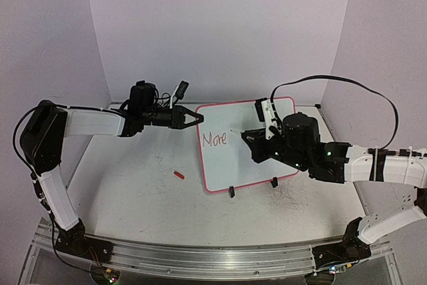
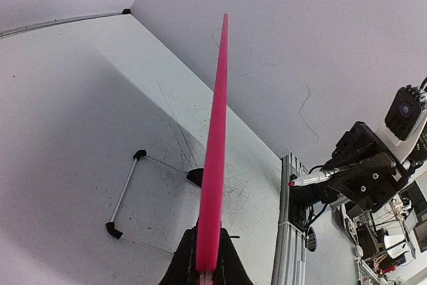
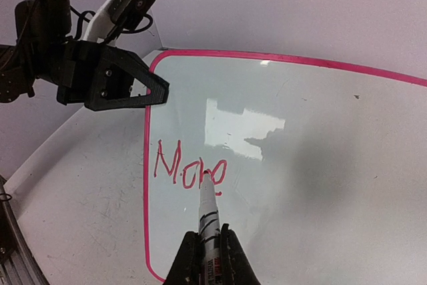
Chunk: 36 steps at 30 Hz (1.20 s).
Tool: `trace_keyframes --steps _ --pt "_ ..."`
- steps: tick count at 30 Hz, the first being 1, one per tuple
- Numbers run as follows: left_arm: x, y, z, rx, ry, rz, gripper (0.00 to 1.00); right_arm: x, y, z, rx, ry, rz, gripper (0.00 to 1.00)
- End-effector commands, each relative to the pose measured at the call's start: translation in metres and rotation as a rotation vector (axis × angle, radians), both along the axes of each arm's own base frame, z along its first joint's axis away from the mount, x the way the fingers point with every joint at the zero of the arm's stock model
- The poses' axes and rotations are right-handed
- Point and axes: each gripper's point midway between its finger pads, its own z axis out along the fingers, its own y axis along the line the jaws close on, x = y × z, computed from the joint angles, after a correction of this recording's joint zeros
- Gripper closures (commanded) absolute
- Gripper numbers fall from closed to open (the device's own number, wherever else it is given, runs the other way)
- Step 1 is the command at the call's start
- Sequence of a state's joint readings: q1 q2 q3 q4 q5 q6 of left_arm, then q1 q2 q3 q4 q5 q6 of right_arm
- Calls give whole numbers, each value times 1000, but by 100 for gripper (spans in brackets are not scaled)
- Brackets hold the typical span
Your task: Write a sentence on the whiteboard
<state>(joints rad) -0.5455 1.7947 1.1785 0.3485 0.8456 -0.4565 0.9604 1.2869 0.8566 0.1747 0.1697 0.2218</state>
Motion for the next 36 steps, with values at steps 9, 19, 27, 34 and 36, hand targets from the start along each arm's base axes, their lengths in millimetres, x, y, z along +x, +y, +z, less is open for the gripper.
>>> trace_keyframes --steps 9,19,27,34,36 --pt "-3 -2 0 -3 -29 -28 100 0 4 17 16 -20 22 100" --pt "-1 -2 -3 0 -11 -20 100 2 6 12 -3 -11 14 100" --pt "0 -1 -6 6 1 -2 100 5 5 10 -10 -9 -4 100" --pt "0 0 -5 6 1 8 100 8 9 3 -24 7 -7 100" --pt "0 0 -5 7 1 9 100 11 4 3 -35 -1 -37 100"
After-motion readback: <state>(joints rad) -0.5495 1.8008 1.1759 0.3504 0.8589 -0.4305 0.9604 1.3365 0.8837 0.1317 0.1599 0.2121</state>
